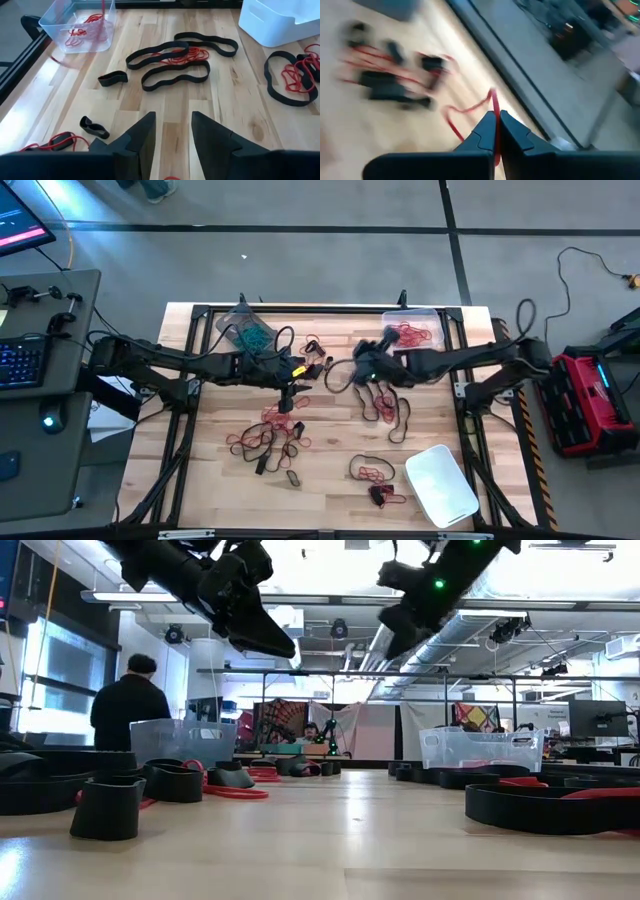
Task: Sort rubber bands into baskets
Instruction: Put the red rubber band into the transparent bin
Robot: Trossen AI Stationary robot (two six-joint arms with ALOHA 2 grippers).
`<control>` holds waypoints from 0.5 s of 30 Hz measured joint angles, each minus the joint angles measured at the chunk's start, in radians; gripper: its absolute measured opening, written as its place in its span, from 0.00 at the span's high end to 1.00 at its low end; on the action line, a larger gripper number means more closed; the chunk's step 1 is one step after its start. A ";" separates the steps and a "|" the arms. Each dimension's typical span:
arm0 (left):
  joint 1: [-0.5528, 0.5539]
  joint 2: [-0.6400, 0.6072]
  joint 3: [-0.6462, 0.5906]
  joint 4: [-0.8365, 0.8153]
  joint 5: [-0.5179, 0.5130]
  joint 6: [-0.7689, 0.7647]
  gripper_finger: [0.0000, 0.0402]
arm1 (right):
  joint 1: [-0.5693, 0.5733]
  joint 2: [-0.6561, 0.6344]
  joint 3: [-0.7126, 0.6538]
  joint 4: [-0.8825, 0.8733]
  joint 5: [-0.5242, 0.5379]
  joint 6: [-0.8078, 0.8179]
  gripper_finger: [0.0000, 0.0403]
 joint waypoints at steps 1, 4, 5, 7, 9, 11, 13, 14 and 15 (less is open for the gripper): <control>0.000 0.000 0.000 0.001 0.000 0.000 0.70 | -0.015 -0.017 0.000 -0.037 0.020 0.013 1.00; 0.000 0.000 0.000 0.000 0.000 0.000 0.70 | -0.067 -0.062 0.000 -0.144 0.073 0.054 1.00; 0.000 0.000 0.000 0.000 0.000 0.000 0.70 | -0.086 -0.073 -0.001 -0.179 0.089 0.064 1.00; 0.000 0.000 0.000 0.000 0.000 0.000 0.70 | -0.123 -0.094 -0.001 -0.234 0.123 0.089 1.00; 0.000 0.000 0.000 0.000 0.000 0.005 0.70 | -0.160 -0.102 -0.001 -0.279 0.155 0.112 1.00; 0.000 0.000 0.000 0.000 0.000 0.006 0.70 | -0.195 -0.101 -0.001 -0.317 0.163 0.127 1.00; 0.000 0.000 0.000 -0.001 0.000 0.006 0.70 | -0.227 -0.091 -0.001 -0.323 0.164 0.137 1.00; 0.000 0.000 0.000 -0.001 0.000 0.006 0.70 | -0.242 -0.089 -0.008 -0.317 0.167 0.138 1.00; 0.000 0.000 0.000 -0.001 0.000 0.006 0.70 | -0.258 -0.089 -0.024 -0.303 0.172 0.131 1.00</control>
